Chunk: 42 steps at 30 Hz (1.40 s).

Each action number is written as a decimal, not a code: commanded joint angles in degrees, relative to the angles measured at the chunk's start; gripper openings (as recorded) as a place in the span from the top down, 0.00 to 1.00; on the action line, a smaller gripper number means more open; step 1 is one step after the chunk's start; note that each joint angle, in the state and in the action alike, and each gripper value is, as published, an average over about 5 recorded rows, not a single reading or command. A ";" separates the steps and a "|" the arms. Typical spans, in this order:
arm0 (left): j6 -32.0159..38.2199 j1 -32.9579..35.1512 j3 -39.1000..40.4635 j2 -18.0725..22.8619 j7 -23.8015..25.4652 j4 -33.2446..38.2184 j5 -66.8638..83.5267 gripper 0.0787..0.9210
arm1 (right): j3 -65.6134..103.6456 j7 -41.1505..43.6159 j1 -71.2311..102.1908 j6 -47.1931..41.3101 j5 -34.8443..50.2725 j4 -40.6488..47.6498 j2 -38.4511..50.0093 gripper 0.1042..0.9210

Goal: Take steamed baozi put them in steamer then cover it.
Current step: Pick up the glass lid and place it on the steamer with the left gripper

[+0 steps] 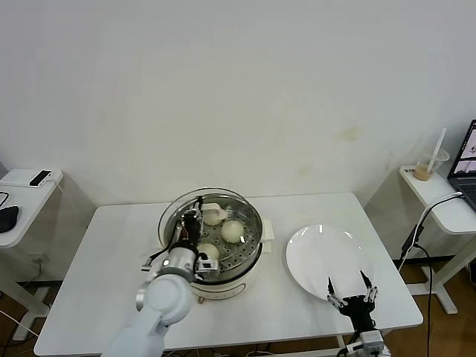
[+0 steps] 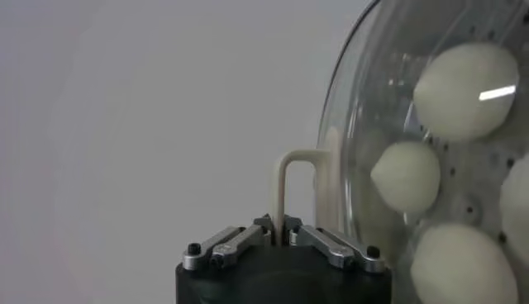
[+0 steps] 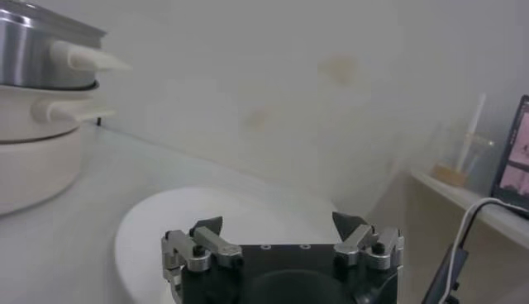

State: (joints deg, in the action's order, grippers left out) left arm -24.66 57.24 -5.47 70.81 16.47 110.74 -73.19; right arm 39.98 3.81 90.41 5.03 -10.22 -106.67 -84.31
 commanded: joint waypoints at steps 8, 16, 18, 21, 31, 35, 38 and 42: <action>0.29 0.45 1.92 3.06 0.34 -1.73 -3.98 0.92 | -0.60 0.02 -0.08 -0.20 -0.25 0.34 -0.09 0.12; 0.61 0.44 1.61 3.45 0.24 -2.72 -4.03 0.92 | -0.63 0.04 -0.13 -0.12 -0.16 0.54 0.09 0.12; 0.64 0.50 1.68 3.65 0.23 -2.83 -4.09 0.92 | -0.62 0.03 -0.15 -0.11 -0.14 0.59 0.14 0.12; 0.69 0.51 1.75 3.87 0.19 -3.00 -4.24 0.92 | -0.65 0.04 -0.18 -0.10 -0.08 0.60 0.23 0.12; 1.21 0.74 1.11 4.12 0.18 -3.18 -5.19 0.92 | -0.80 0.13 -0.23 -0.14 -0.01 0.56 0.39 0.12; 1.31 1.28 0.81 4.32 0.47 -3.02 -5.25 0.92 | -1.01 0.24 -0.21 -0.19 -0.09 0.50 0.35 0.12; 1.38 1.68 0.43 4.29 0.47 -2.68 -5.28 0.92 | -1.08 0.29 -0.16 -0.22 -0.14 0.45 0.34 0.12; 1.58 1.98 0.04 3.55 0.40 -1.41 -5.20 0.87 | -1.17 0.34 -0.10 -0.28 -0.19 0.38 0.33 0.12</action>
State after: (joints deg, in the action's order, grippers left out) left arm -23.23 58.81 -5.19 74.92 16.76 108.30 -78.21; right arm 38.87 4.14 90.32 4.80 -10.36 -106.17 -83.97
